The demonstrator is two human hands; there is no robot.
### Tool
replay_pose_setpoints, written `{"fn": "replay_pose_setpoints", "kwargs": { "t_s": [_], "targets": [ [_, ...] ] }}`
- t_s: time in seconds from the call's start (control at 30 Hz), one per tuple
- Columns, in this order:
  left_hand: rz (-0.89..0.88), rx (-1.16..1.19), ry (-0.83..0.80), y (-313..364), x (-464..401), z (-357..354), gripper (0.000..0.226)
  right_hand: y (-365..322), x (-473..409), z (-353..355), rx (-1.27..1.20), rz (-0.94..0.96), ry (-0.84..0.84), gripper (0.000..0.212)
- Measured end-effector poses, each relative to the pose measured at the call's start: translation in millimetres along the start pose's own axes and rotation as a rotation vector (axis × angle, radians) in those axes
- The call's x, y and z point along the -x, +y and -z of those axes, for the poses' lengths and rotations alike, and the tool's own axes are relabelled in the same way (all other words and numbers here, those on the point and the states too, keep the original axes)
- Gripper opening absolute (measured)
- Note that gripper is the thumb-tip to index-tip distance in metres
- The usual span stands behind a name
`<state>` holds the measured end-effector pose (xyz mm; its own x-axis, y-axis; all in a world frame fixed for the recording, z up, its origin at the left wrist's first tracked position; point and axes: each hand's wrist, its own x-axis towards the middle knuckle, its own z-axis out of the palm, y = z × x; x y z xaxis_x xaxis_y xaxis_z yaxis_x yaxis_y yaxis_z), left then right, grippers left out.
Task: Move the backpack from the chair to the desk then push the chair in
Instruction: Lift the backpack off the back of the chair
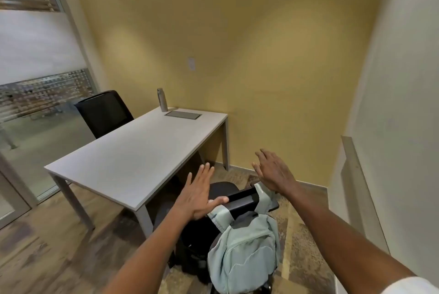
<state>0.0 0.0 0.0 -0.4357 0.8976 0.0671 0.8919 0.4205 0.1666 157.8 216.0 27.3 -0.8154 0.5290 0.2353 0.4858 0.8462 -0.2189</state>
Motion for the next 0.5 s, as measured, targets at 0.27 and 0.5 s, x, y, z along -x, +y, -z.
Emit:
{"fn": "replay_pose_setpoints", "kwargs": {
  "t_s": [0.27, 0.5],
  "targets": [
    [-0.009, -0.039, -0.157, 13.1, 16.0, -36.0, 0.12, 7.3, 20.2, -29.1, -0.023, -0.051, -0.272, 0.048],
    [0.043, -0.05, -0.112, 13.9, 18.7, -43.8, 0.114, 14.8, 22.9, -45.4, 0.054, -0.049, -0.201, 0.045]
  ]
}}
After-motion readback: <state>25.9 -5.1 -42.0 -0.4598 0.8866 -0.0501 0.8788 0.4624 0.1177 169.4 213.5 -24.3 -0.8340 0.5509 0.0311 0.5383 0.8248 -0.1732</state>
